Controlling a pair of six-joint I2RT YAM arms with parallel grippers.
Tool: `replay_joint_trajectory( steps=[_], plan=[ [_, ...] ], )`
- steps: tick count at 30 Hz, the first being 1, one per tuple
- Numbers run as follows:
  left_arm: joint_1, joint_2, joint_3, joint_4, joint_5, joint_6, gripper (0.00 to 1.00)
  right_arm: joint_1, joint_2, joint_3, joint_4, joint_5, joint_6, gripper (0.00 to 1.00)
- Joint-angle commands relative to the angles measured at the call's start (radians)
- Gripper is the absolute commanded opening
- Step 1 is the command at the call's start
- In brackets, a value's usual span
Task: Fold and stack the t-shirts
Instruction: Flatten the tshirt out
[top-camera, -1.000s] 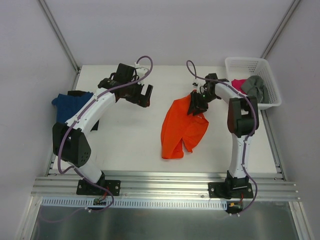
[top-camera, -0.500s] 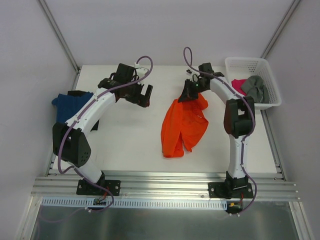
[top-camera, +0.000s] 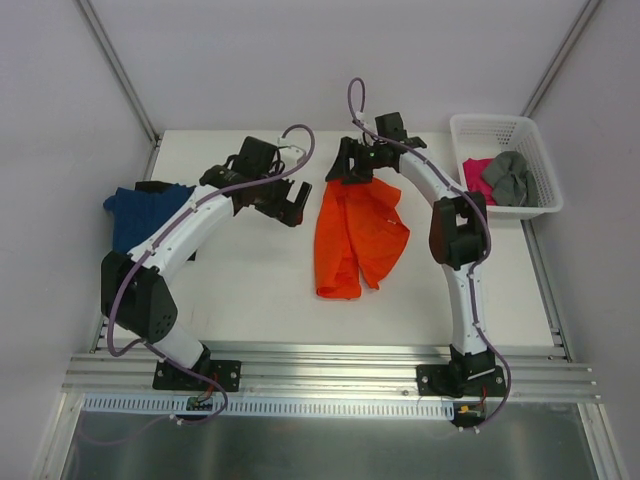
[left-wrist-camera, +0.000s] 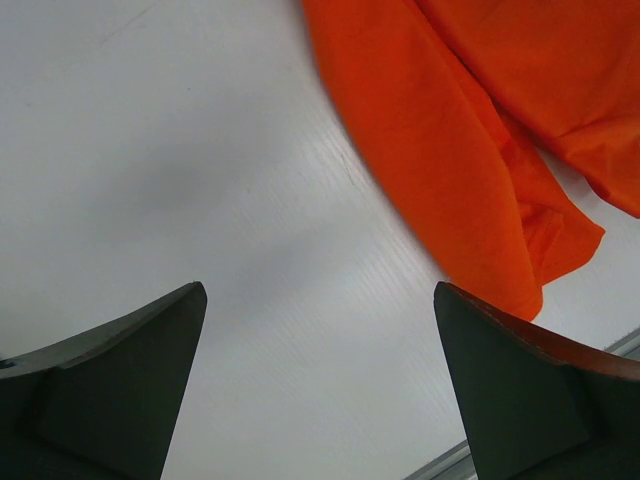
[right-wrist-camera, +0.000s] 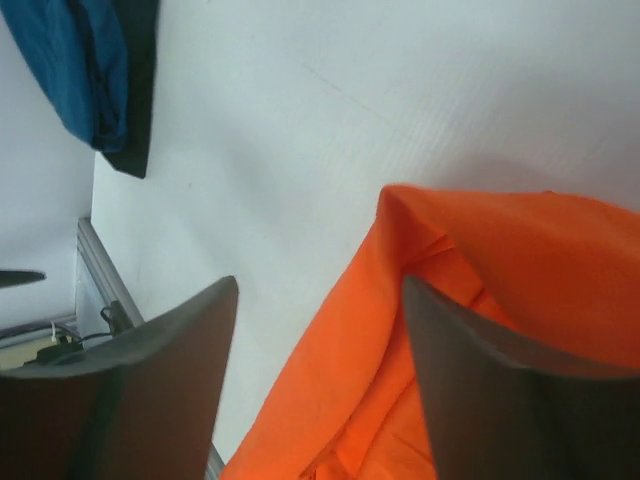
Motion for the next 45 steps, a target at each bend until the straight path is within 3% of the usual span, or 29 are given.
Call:
replay_joint_trajectory(
  steps=[1, 7, 17, 23, 28, 33, 36, 45],
  plan=[
    [-0.023, -0.053, -0.016, -0.001, -0.019, 0.031, 0.99, -0.009, 0.000, 0.068, -0.019, 0.074, -0.053, 0.76],
    [-0.050, -0.062, -0.046, -0.018, 0.028, -0.021, 0.99, -0.081, -0.101, -0.010, -0.062, 0.101, -0.103, 0.78],
    [-0.130, -0.026, -0.102, -0.027, 0.088, -0.039, 0.93, -0.146, -0.219, -0.223, -0.110, 0.043, -0.110, 0.71],
    [-0.260, 0.019, -0.059, -0.030, -0.089, 0.123, 0.87, -0.147, -0.195, -0.200, -0.105, 0.045, -0.118, 0.65],
    [-0.317, 0.068, -0.056, -0.027, -0.281, 0.319, 0.90, -0.147, -0.175, -0.171, -0.105, 0.049, -0.106, 0.64],
    [-0.365, 0.143, 0.007, -0.027, -0.364, 0.376, 0.87, -0.155, -0.167, -0.173, -0.107, 0.054, -0.103, 0.64],
    [-0.396, 0.157, 0.054, -0.029, -0.343, 0.357, 0.82, -0.166, -0.164, -0.165, -0.105, 0.057, -0.103, 0.64],
    [-0.431, 0.136, 0.131, -0.044, -0.224, 0.295, 0.81, -0.279, -0.190, -0.150, -0.113, 0.088, -0.089, 0.68]
  ],
)
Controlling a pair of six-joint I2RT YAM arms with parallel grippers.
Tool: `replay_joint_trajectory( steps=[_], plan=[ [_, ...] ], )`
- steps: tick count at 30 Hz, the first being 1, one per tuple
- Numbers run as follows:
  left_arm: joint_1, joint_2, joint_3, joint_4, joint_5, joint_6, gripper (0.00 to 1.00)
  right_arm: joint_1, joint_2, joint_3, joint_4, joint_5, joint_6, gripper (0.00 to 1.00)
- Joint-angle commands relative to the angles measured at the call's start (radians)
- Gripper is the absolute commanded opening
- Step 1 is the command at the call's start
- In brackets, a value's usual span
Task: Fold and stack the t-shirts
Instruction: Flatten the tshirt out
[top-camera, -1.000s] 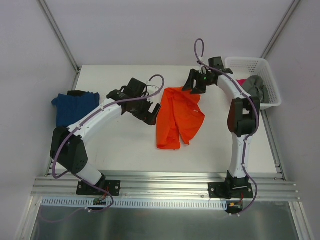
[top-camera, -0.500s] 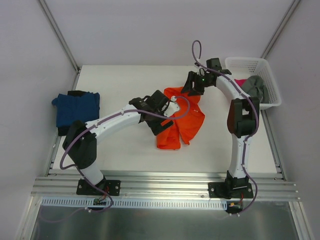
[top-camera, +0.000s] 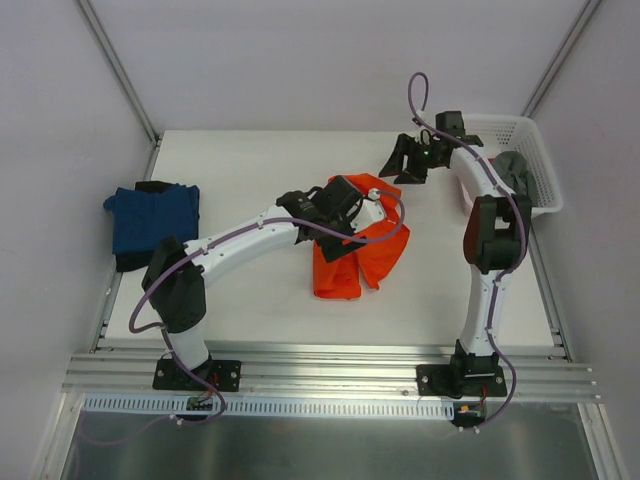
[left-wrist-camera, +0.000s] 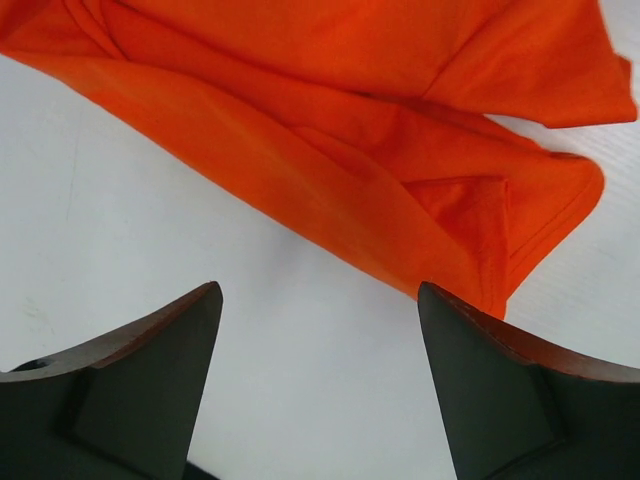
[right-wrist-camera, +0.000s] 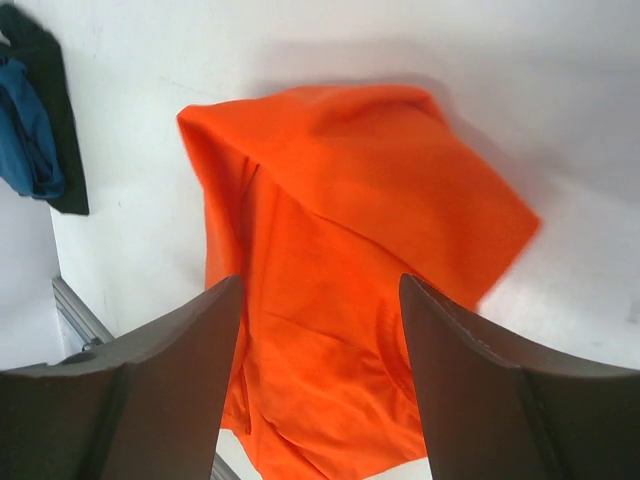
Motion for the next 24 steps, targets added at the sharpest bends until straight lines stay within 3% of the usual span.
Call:
replay_joint_trajectory(
  steps=[1, 2, 9, 24],
  plan=[
    [-0.006, -0.057, 0.047, -0.039, 0.110, -0.042, 0.79, -0.062, -0.046, 0.006, 0.005, -0.007, 0.035, 0.68],
    [-0.006, -0.062, 0.047, -0.046, 0.148, -0.053, 0.74, -0.078, -0.054, 0.000, 0.004, -0.015, 0.037, 0.68],
    [-0.020, -0.070, 0.049, -0.057, 0.205, -0.056, 0.69, -0.089, -0.085, -0.020, -0.006, -0.033, 0.100, 0.69],
    [-0.161, -0.057, -0.051, -0.068, 0.263, -0.228, 0.70, -0.124, -0.082, -0.037, -0.007, -0.049, 0.097, 0.70]
  ],
)
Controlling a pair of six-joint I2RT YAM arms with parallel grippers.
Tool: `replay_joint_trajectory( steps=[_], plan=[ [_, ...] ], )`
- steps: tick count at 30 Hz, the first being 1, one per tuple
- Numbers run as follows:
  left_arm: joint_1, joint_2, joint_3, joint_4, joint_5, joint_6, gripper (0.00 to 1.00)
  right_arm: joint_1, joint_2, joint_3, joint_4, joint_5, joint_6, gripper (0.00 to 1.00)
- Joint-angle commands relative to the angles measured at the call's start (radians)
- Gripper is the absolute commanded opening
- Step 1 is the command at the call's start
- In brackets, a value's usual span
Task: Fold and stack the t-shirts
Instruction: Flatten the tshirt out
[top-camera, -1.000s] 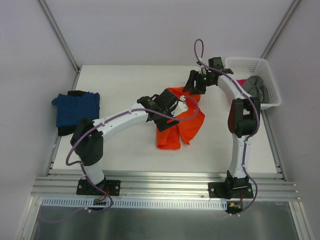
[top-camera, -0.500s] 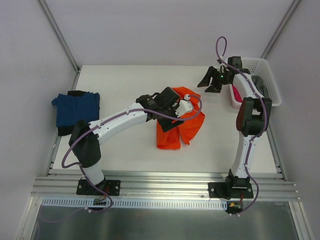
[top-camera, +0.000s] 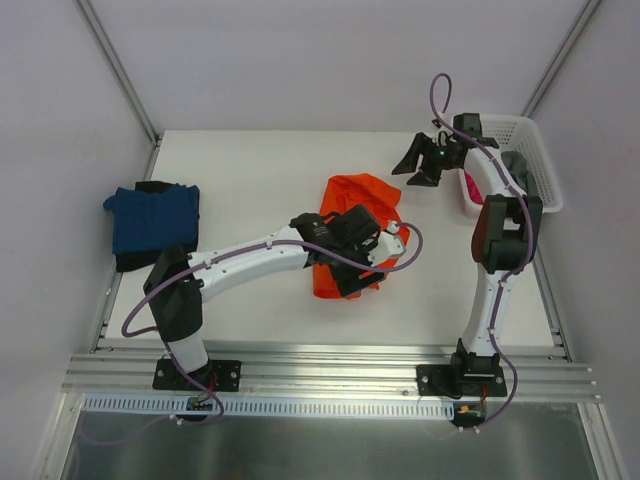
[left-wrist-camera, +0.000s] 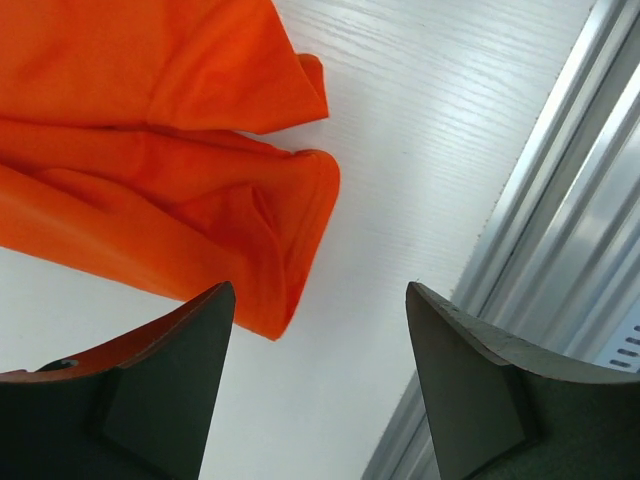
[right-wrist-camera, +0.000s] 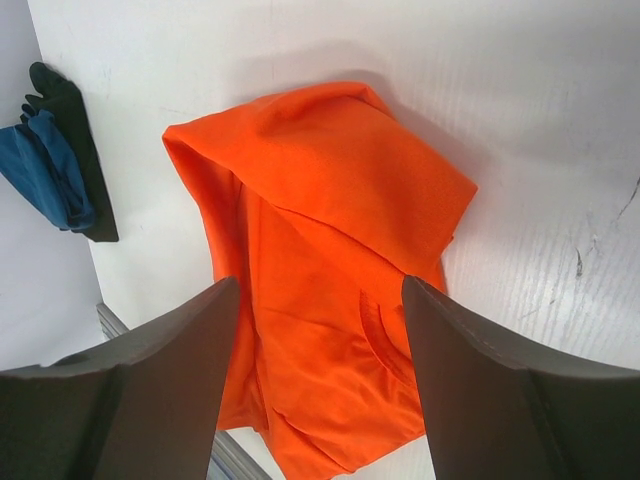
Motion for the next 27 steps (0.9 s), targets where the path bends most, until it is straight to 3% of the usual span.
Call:
replay_joint_trajectory(
  steps=[1, 9, 18, 27],
  plan=[
    [-0.006, -0.024, -0.038, -0.021, 0.046, -0.082, 0.71, -0.026, -0.081, -0.025, 0.001, -0.034, 0.010, 0.70],
    [0.000, 0.025, -0.099, -0.001, 0.129, -0.120, 0.70, -0.040, -0.120, -0.036, 0.007, -0.021, 0.006, 0.71],
    [0.018, 0.181, -0.010, 0.014, 0.184, -0.104, 0.66, -0.042, -0.127, -0.066, 0.014, -0.031, 0.012, 0.71],
    [0.061, 0.257, 0.105, 0.020, 0.062, -0.032, 0.63, -0.039, -0.163, -0.102, 0.002, -0.012, -0.016, 0.71]
  ],
)
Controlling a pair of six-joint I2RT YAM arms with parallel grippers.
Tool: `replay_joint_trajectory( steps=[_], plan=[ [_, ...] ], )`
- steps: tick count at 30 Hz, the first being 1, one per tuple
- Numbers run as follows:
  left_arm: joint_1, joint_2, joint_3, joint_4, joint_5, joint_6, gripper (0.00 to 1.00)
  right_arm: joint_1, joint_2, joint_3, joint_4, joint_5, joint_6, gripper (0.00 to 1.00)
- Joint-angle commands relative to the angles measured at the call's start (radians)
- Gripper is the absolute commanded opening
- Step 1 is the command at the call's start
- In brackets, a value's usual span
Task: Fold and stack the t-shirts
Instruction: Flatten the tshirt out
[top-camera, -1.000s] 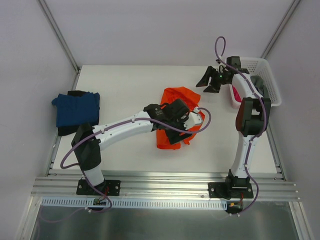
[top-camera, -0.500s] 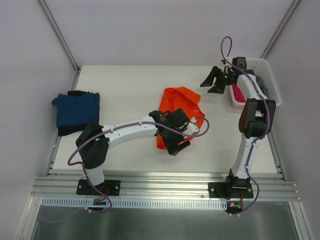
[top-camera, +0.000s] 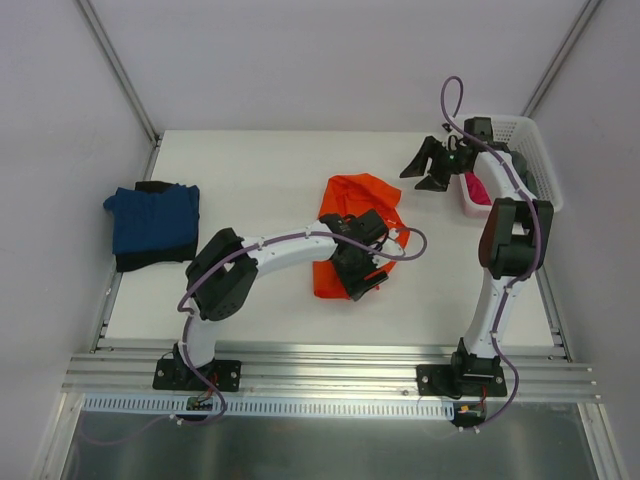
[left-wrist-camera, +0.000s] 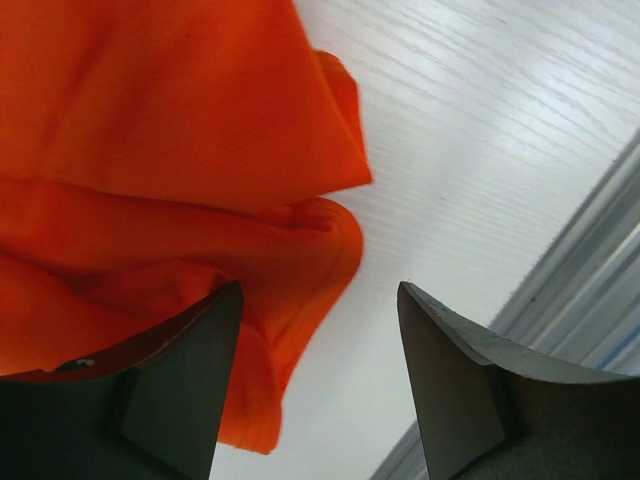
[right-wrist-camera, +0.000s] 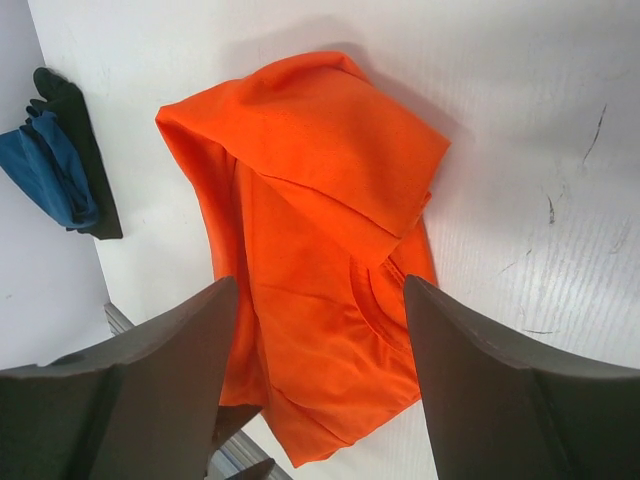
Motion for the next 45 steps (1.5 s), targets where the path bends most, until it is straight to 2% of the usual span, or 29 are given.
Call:
replay_joint_trajectory(
  steps=[1, 5, 12, 15, 16, 20, 31, 34, 36, 41, 45],
  plan=[
    [0.014, -0.010, 0.076, 0.007, -0.079, 0.054, 0.63, 0.002, -0.091, -0.008, -0.007, 0.006, -0.025, 0.71],
    [0.014, -0.027, 0.114, 0.006, -0.132, 0.080, 0.63, 0.008, -0.098, -0.011, -0.005, 0.016, -0.028, 0.72],
    [0.046, 0.014, 0.116, 0.006, -0.129, 0.062, 0.64, 0.018, -0.088, 0.007, -0.011, 0.023, -0.033, 0.72],
    [0.058, 0.030, 0.111, 0.007, -0.119, 0.055, 0.61, 0.018, -0.081, 0.004, -0.017, 0.031, -0.036, 0.72],
    [0.060, 0.030, 0.110, 0.007, -0.118, 0.052, 0.56, 0.018, -0.078, 0.001, -0.019, 0.034, -0.037, 0.72],
    [0.063, 0.018, 0.073, 0.007, -0.107, 0.040, 0.49, 0.019, -0.068, -0.008, -0.010, 0.034, -0.037, 0.72],
    [0.060, -0.018, 0.013, 0.006, -0.089, 0.019, 0.49, 0.024, -0.055, 0.020, -0.005, 0.034, -0.036, 0.72],
    [0.061, -0.013, 0.018, 0.007, -0.090, 0.023, 0.47, 0.024, -0.059, 0.011, -0.005, 0.039, -0.037, 0.72],
    [0.061, -0.005, 0.021, 0.007, -0.089, 0.022, 0.35, 0.024, -0.065, 0.004, -0.004, 0.039, -0.036, 0.72],
    [0.061, 0.001, 0.037, 0.006, -0.087, 0.017, 0.24, 0.025, -0.075, -0.008, -0.005, 0.042, -0.037, 0.72],
    [0.058, -0.002, 0.038, 0.007, -0.109, 0.026, 0.07, 0.025, -0.076, -0.013, -0.001, 0.043, -0.037, 0.72]
  ],
)
